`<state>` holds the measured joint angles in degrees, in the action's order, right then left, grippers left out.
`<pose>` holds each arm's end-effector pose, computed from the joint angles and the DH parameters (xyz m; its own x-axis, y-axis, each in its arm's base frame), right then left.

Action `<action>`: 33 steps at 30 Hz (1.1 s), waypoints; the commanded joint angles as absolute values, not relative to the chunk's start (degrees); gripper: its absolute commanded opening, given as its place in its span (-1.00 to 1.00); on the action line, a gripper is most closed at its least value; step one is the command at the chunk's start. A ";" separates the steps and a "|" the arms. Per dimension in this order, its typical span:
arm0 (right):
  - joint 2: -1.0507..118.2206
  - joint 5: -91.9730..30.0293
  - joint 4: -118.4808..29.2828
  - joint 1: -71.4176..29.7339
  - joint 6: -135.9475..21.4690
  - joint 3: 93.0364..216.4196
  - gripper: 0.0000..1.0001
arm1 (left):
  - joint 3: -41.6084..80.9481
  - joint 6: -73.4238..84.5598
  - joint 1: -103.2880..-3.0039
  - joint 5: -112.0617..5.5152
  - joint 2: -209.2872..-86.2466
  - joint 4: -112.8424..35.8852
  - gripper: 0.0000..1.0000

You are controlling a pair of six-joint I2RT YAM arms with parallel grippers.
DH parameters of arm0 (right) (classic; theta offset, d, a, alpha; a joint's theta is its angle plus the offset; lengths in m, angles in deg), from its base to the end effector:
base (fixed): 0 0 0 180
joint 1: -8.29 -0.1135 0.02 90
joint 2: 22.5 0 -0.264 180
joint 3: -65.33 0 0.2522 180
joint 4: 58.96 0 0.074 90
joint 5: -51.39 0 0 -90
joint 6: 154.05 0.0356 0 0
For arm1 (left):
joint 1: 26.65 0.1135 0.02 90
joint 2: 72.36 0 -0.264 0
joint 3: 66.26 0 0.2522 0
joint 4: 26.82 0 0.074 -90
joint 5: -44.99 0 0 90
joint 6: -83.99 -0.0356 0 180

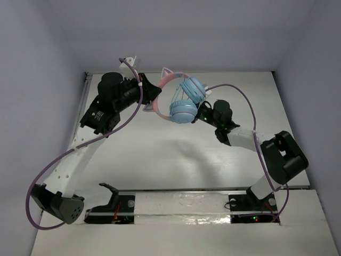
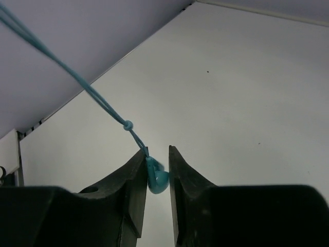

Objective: Wrap the headphones

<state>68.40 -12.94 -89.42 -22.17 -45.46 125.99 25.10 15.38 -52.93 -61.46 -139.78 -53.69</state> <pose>0.2923 0.1898 0.2509 -0.2616 0.1795 -0.9483 -0.7880 0.5276 0.3172 0.2261 -0.1229 0.4541 -0.2900 -0.2469 -0.9246 0.6148 0.6924 -0.3777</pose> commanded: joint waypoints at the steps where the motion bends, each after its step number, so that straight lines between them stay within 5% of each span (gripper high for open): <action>1: 68.91 -10.76 -93.53 -22.48 -44.37 128.58 -0.41 | 25.46 17.46 -53.19 -62.41 -137.40 -47.53 -1.00; 3: 69.61 -10.23 -94.23 -22.48 -44.19 128.49 -0.40 | 25.37 17.72 -53.19 -62.33 -137.57 -47.35 -1.00; 4: 69.70 -10.22 -94.67 -22.48 -43.76 128.23 -0.48 | 25.28 17.72 -53.19 -62.33 -137.75 -47.35 -1.00; 5: 69.70 -10.05 -95.46 -22.48 -43.32 127.79 -0.79 | 25.28 17.72 -53.19 -62.15 -137.93 -47.35 -1.00; 8: 69.70 -9.35 -98.45 -22.48 -41.38 126.21 -1.00 | 24.76 18.24 -53.19 -61.63 -138.28 -46.91 -1.00; 21: 64.09 -13.44 -95.93 -29.58 -31.11 115.67 -1.00 | 14.31 25.09 -53.19 -39.51 -143.89 -31.75 -1.00; 33: 59.94 -19.27 -95.37 -35.56 -26.00 113.55 -1.00 | 12.02 29.40 -53.19 -31.74 -152.43 -24.60 -1.00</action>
